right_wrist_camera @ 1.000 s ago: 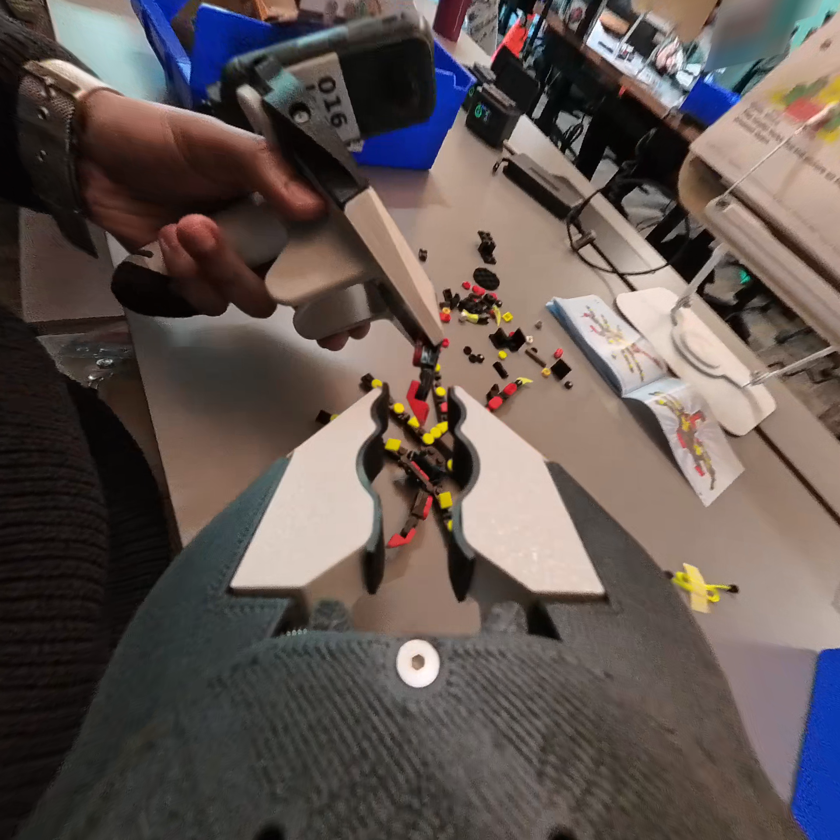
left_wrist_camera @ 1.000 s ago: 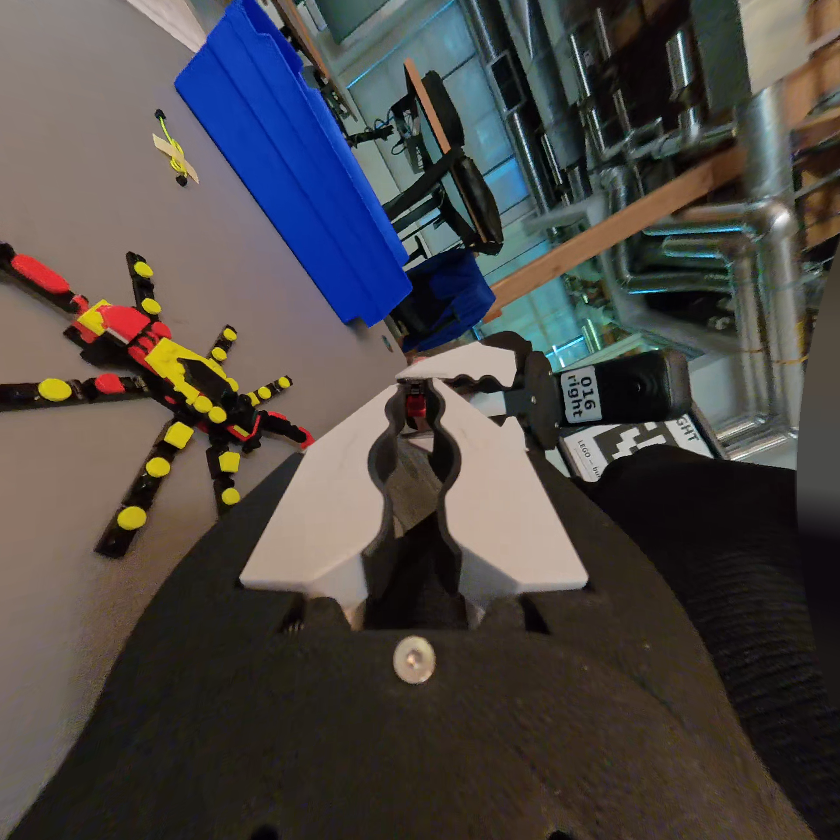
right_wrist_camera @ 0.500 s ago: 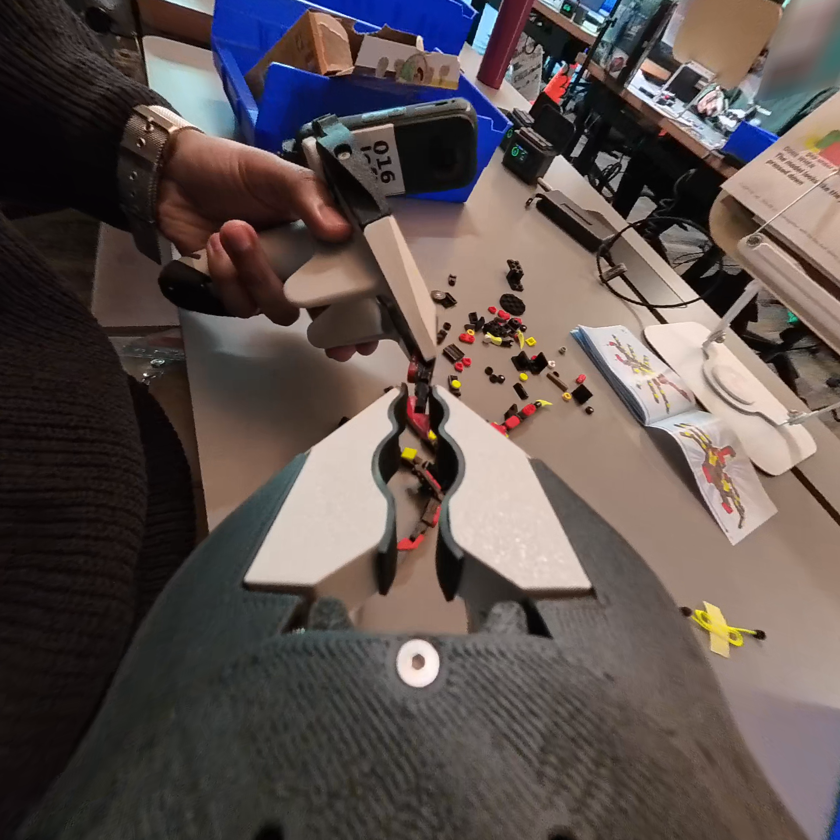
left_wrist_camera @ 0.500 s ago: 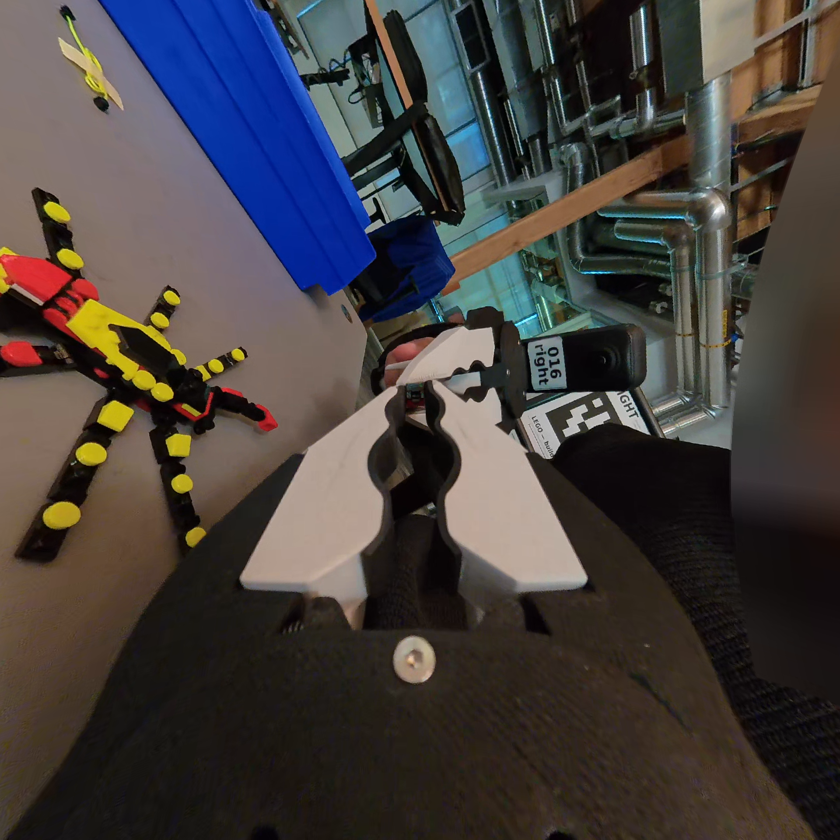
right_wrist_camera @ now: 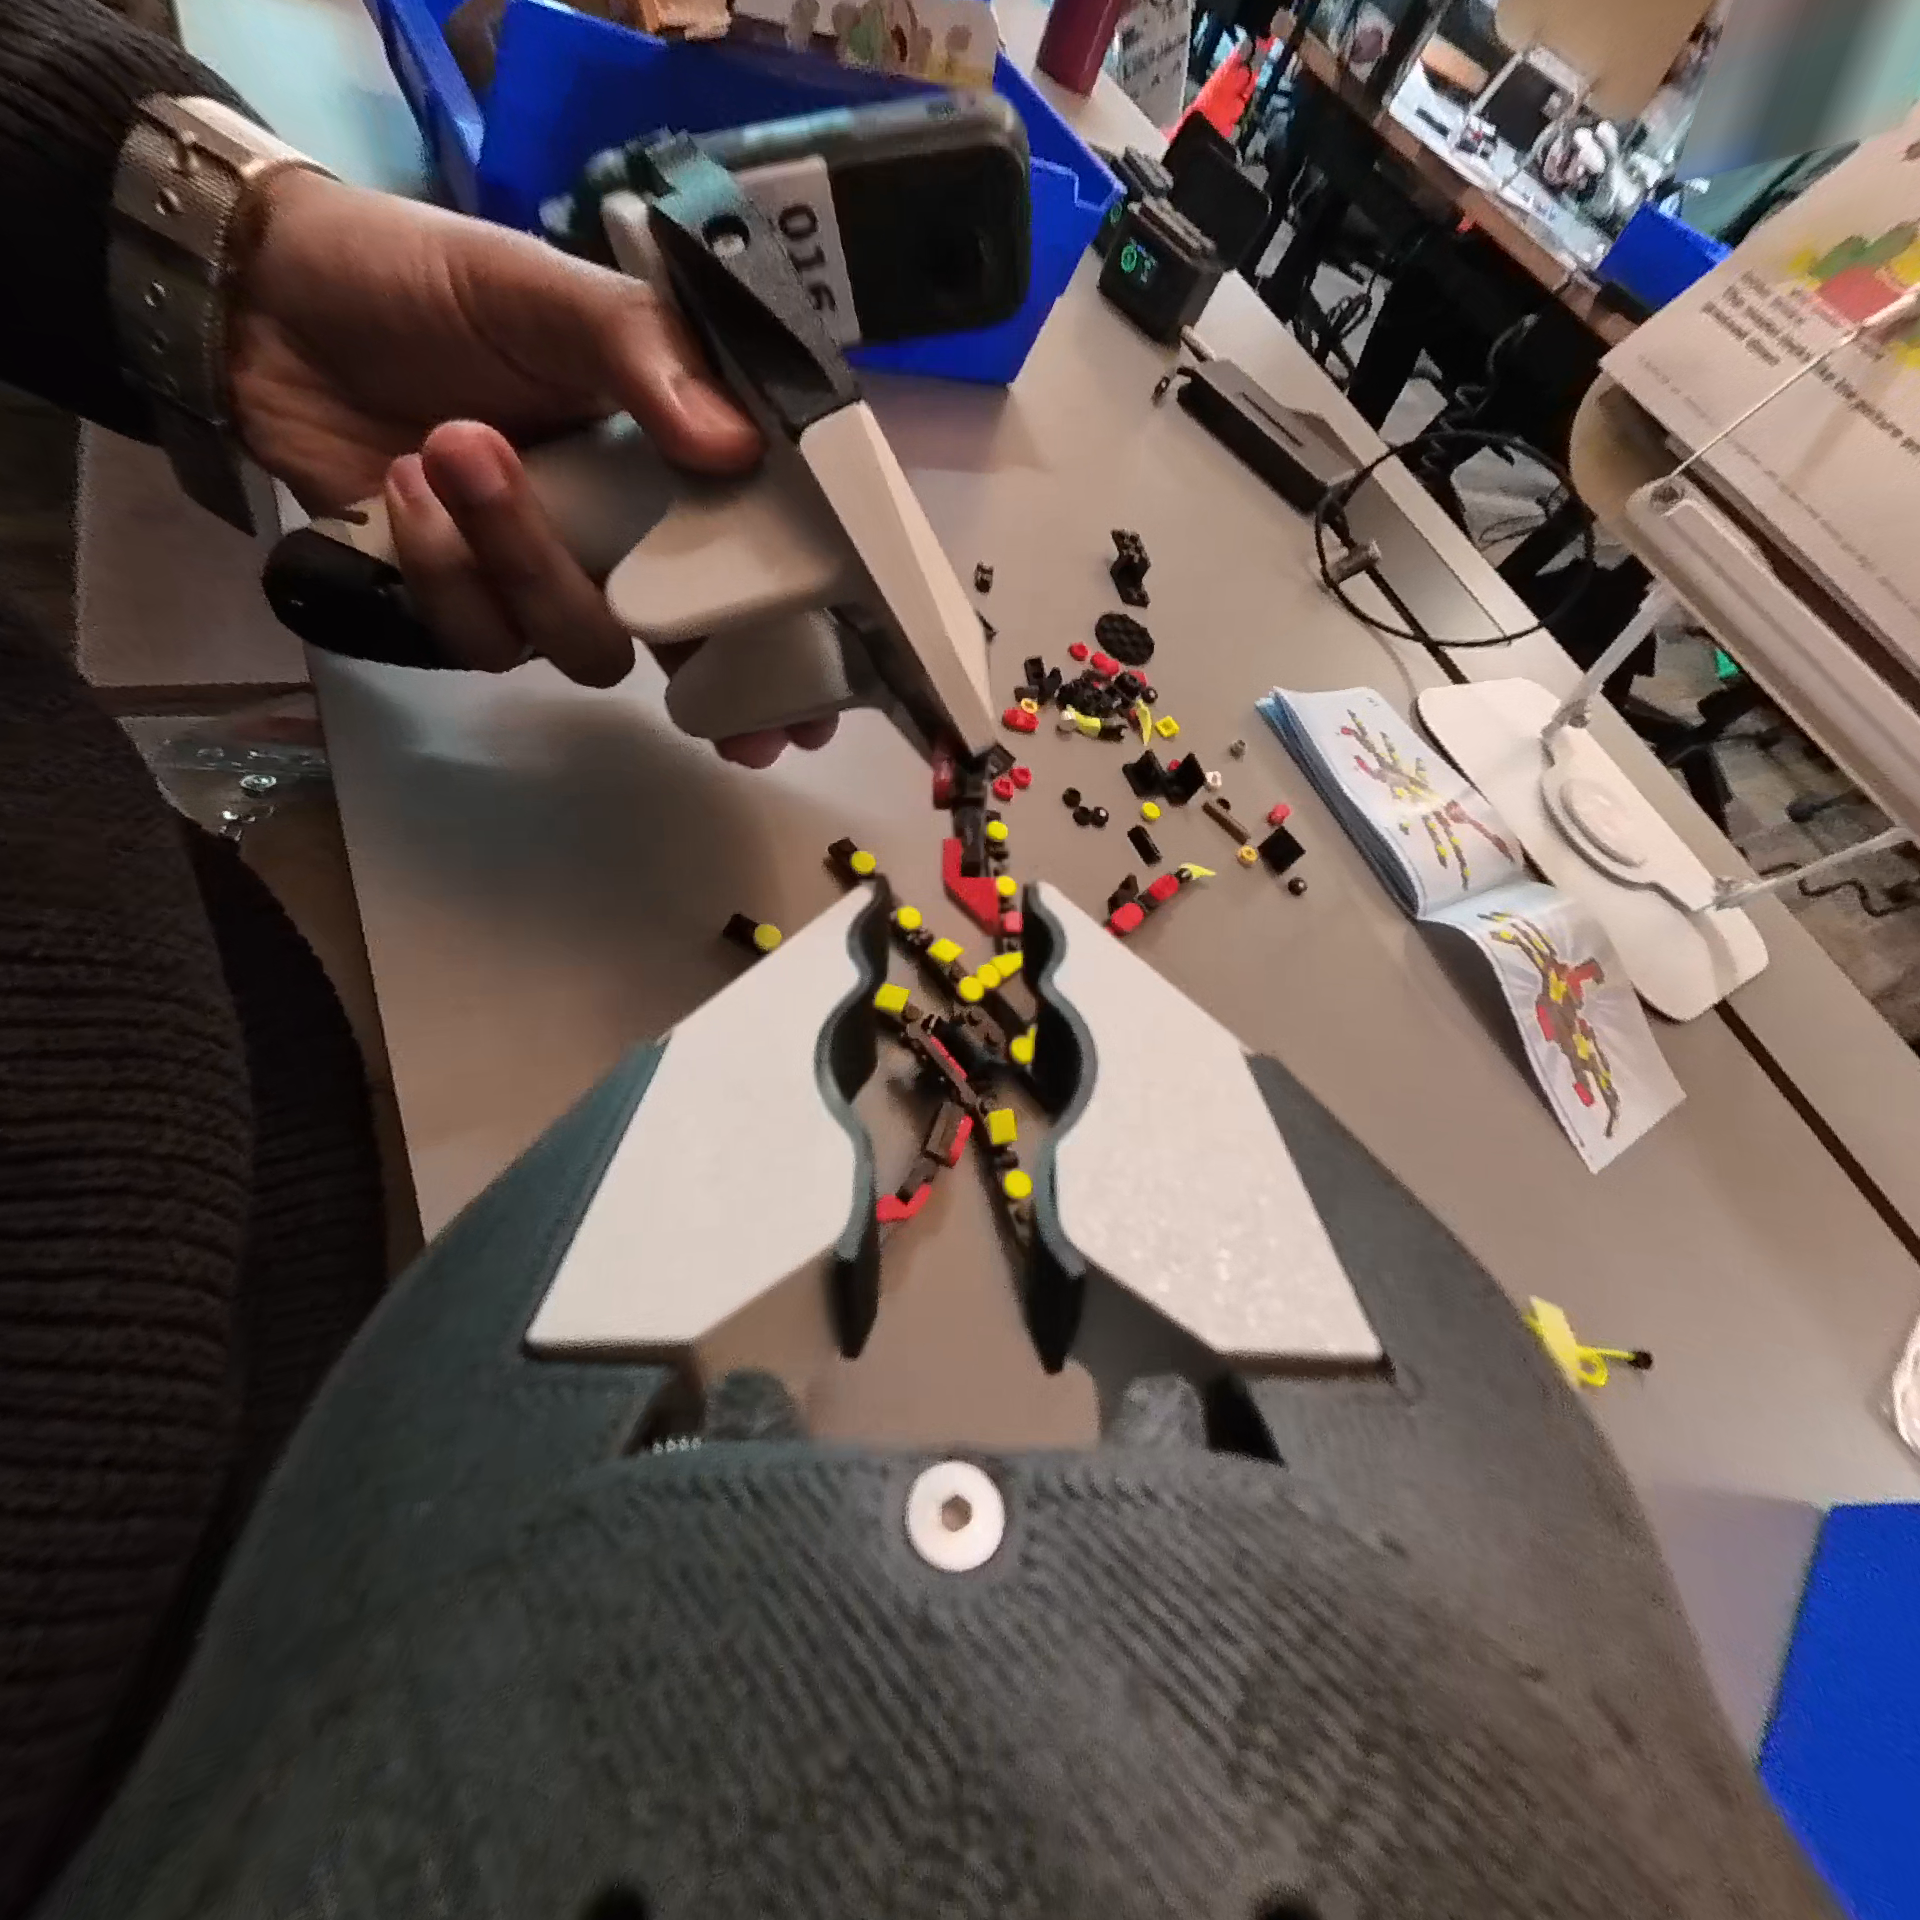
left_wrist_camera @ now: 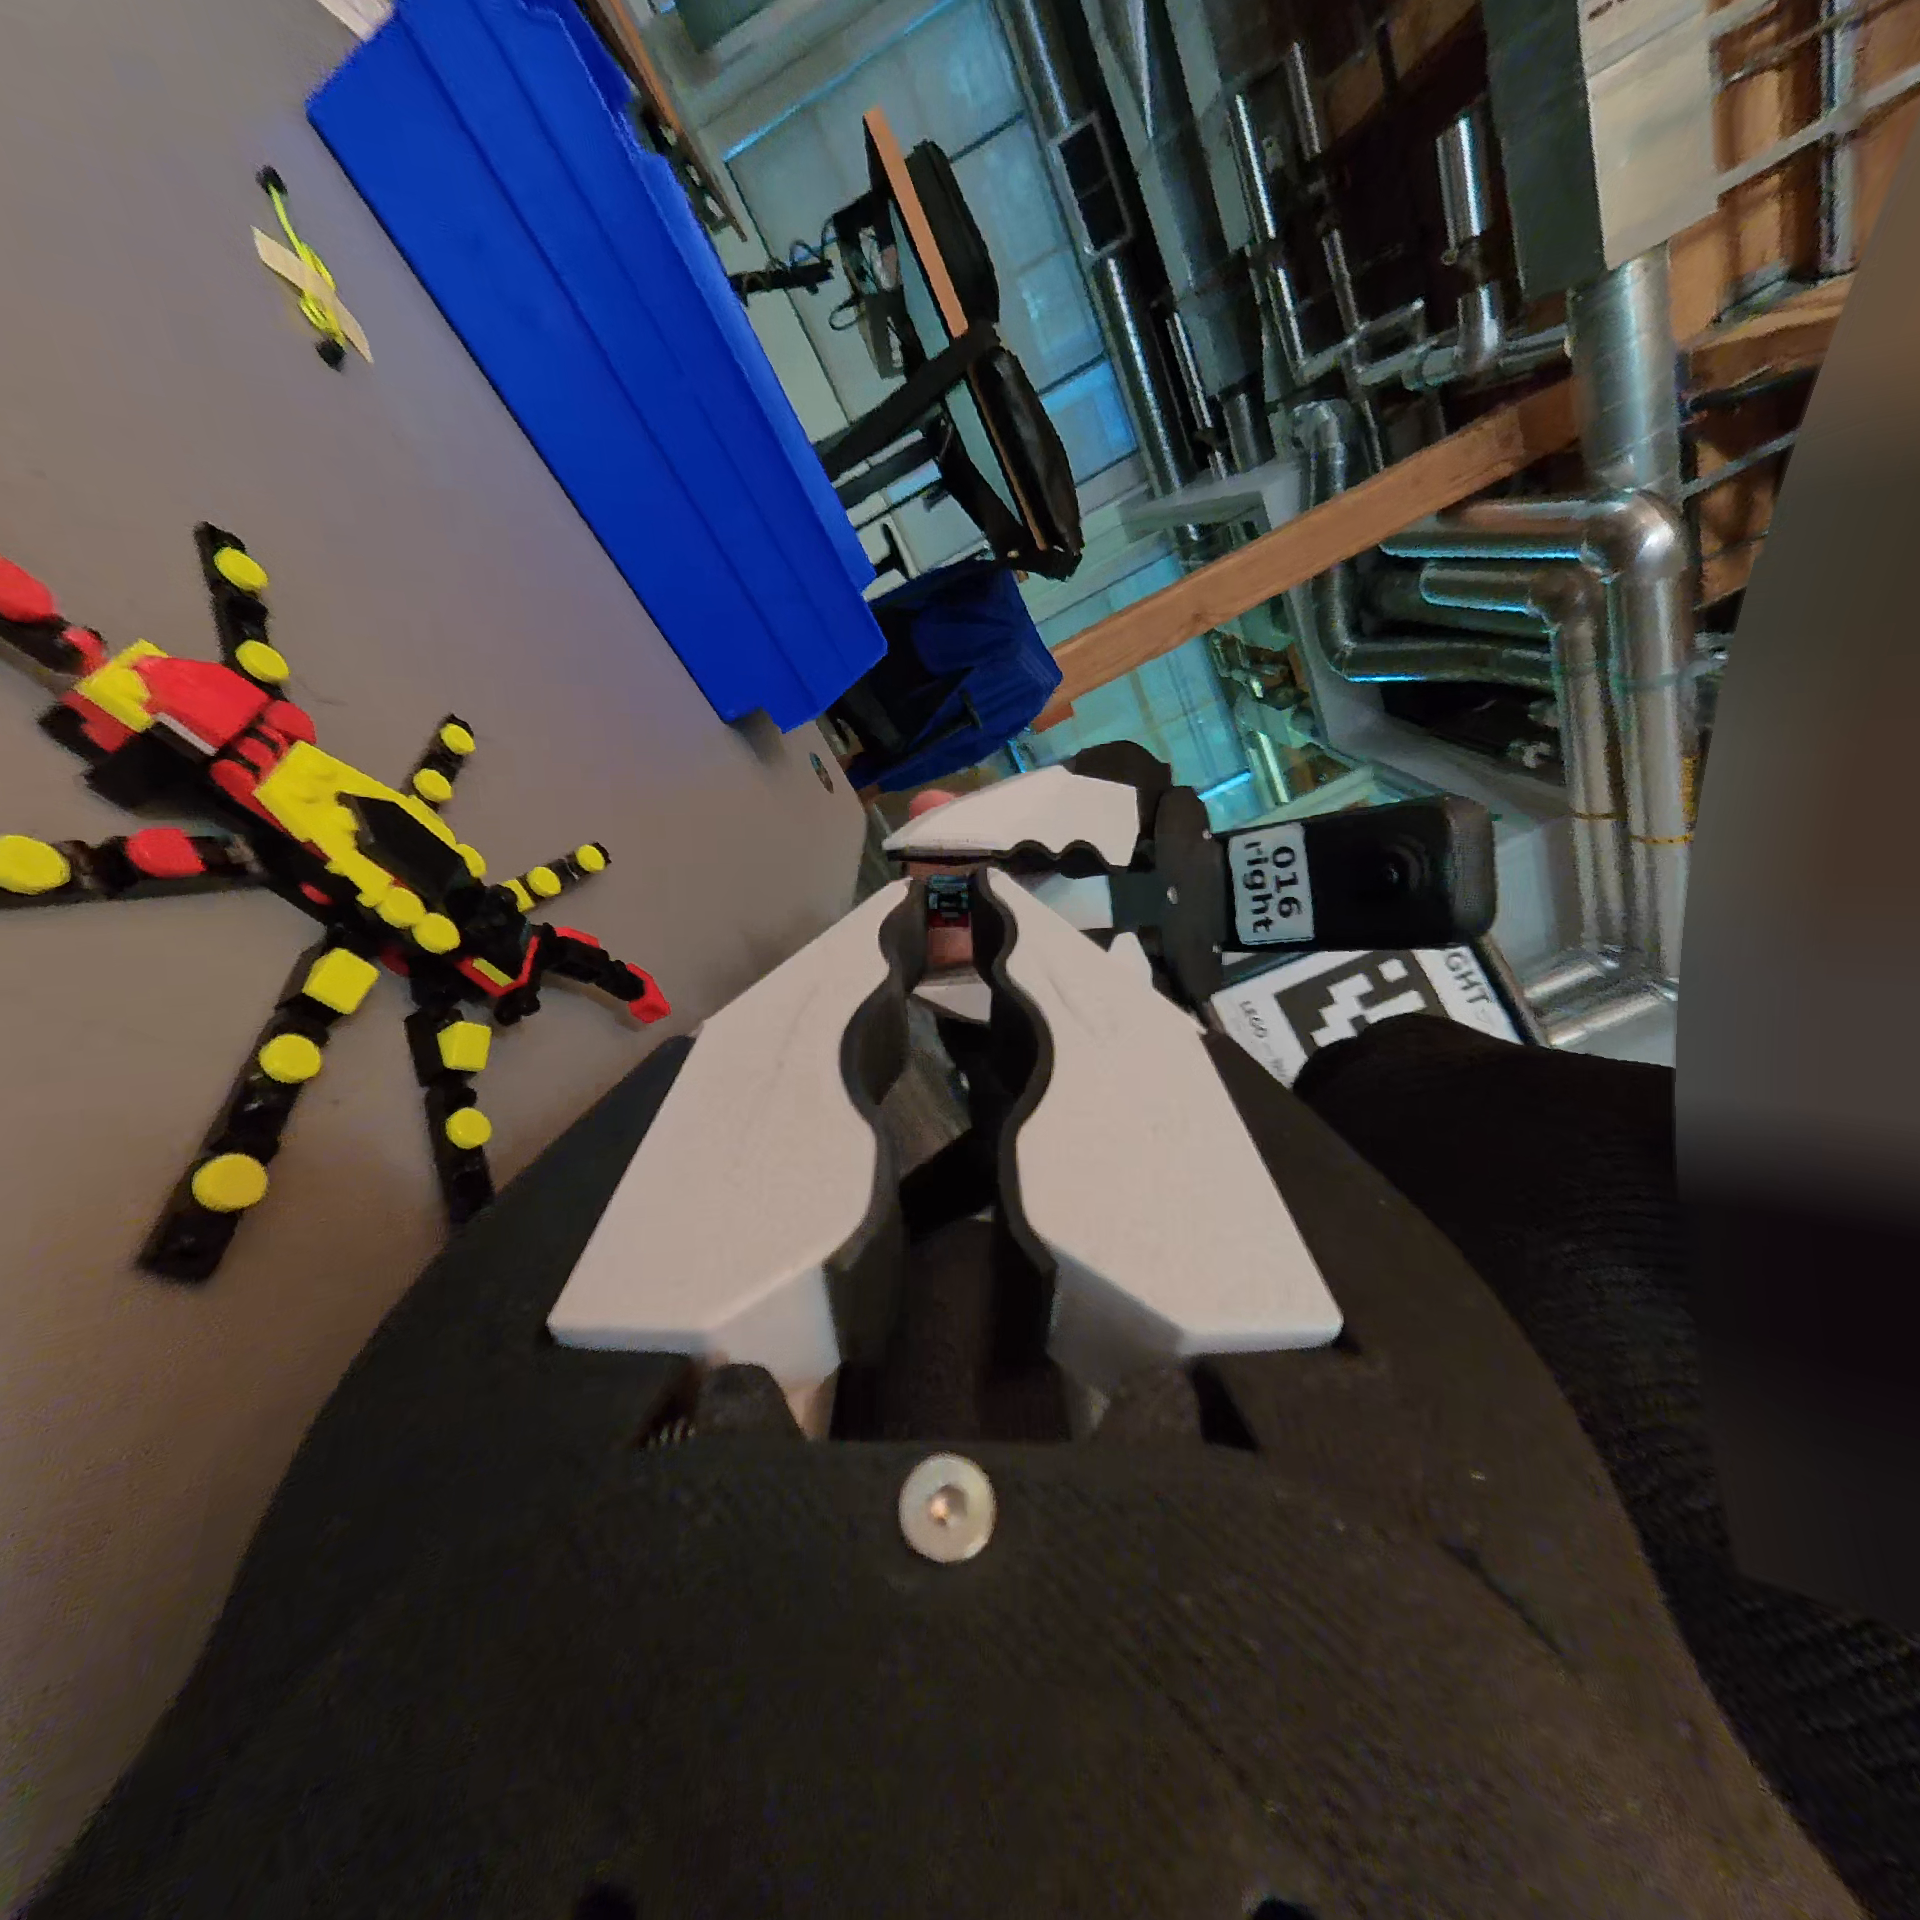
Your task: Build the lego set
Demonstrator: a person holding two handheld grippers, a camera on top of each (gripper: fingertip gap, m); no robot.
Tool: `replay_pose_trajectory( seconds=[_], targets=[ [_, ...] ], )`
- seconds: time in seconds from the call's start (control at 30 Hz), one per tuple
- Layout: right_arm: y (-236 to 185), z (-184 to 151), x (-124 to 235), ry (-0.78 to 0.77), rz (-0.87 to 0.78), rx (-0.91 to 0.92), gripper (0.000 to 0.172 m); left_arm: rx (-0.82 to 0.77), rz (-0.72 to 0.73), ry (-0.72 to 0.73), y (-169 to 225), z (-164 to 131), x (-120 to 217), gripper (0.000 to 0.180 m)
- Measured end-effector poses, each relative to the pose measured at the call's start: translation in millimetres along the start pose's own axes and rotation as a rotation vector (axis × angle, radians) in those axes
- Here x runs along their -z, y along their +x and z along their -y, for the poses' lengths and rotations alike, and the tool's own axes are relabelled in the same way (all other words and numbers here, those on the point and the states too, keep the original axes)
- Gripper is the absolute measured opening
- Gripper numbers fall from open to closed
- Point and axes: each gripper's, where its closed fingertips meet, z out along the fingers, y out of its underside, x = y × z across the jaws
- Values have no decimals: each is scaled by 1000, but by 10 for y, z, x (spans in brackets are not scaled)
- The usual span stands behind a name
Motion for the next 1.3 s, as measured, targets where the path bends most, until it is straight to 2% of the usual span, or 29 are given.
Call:
replay_pose_trajectory(
  seconds=[0.17,0.3,0.33,0.4,0.43,0.53,0.63,0.97,1.3],
  targets=[
    [98,-21,21,-59,-92,0,21,-133,103,45,-52,60,6,6],
    [375,-56,100,-84,-361,116,32,-208,154,84,-44,88,-4,5],
    [443,-57,139,-76,-446,177,31,-217,164,92,-44,90,-7,5],
    [445,-24,178,-46,-529,307,14,-225,181,108,-49,98,-6,6],
    [393,-50,141,-65,-503,318,13,-224,189,121,-55,109,-1,6],
    [238,-92,26,-74,-376,160,16,-214,207,150,-79,127,12,6],
    [244,-71,15,-51,-362,92,17,-204,221,159,-101,115,8,6],
    [135,-108,-37,-81,-307,66,11,-160,213,98,-149,-17,-79,5],
    [44,-226,-74,-162,-230,127,7,-290,304,21,-229,-104,-101,5]
  ],
)
